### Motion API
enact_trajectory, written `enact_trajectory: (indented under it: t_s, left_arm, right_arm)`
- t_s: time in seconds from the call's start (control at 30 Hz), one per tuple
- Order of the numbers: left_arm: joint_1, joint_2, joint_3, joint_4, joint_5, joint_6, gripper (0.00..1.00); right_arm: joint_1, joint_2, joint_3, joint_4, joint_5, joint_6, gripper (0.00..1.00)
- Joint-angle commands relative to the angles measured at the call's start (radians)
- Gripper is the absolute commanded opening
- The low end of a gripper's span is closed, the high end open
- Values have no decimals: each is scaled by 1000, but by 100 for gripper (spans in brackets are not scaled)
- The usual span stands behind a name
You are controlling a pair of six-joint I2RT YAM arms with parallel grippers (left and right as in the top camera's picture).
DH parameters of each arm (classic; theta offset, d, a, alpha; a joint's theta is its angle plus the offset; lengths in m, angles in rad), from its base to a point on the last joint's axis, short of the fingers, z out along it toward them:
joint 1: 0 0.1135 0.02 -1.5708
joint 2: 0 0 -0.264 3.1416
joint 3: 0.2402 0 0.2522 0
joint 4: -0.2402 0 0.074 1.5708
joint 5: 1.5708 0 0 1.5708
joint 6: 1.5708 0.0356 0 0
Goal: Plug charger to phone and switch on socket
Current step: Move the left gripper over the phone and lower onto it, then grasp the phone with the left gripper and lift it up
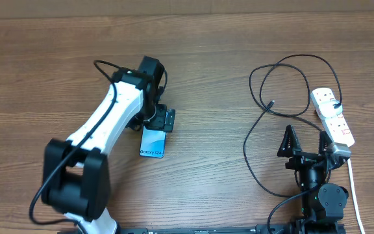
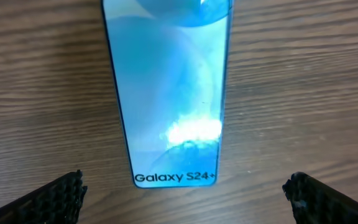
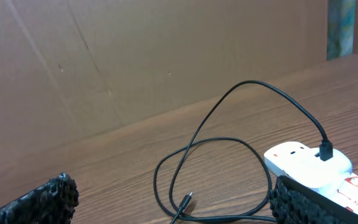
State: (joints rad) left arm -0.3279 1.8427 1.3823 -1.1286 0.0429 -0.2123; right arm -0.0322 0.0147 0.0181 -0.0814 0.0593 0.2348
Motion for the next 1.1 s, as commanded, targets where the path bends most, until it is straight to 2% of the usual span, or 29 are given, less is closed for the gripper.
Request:
enact_trajectory:
  t_s: [0.0,0.57,0.87,0.93,1.07]
  left_arm:
    - [-4,52,10,6,-34,-47,99]
    - [-3,67,-209,292,-52,-47,99]
    - [-3,67,-219,336,-51,-47,100]
    - [-3,67,-219,334,-51,-47,92]
    - [-3,67,-219,320,-51,-47,64]
  right_arm:
    - [-2,-12,-10,4,7,0,100]
    - [-2,-12,-10,4,7,0,100]
    - [-2,-12,-10,4,7,0,100]
    - [-2,-12,-10,4,7,0,100]
    - [-2,-12,-10,4,7,0,100]
